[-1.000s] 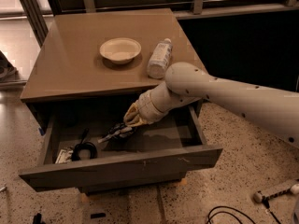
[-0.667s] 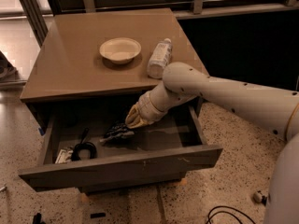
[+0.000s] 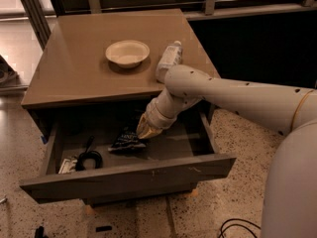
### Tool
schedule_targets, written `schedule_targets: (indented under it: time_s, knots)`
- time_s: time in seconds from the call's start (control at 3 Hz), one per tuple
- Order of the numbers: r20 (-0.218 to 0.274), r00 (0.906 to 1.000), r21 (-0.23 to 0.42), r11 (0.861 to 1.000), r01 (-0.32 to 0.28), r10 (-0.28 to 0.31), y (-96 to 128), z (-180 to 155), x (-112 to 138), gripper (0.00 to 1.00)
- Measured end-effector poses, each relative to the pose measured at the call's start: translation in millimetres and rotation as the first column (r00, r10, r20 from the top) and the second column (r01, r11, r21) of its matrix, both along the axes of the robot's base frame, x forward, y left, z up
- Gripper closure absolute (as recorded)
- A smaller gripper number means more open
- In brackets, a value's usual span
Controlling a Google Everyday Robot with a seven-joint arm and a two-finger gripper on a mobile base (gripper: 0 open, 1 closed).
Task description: Place blue chip bag into top drawer
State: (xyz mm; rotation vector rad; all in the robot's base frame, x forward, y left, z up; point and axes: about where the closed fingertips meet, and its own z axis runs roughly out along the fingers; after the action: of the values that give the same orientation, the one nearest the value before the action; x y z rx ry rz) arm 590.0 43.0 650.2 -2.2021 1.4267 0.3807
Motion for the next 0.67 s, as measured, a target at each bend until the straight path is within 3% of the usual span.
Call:
schedule_targets:
  time_s: [0.33, 0.67]
  knots:
    - [0.049, 0.9974, -0.071, 0.996, 0.056, -0.053, 1.0, 3.5, -6.4, 1.00]
    - [0.132, 0.9838, -0.116, 0.984, 0.137, -0.122, -0.7, 7.0, -9.1, 1.00]
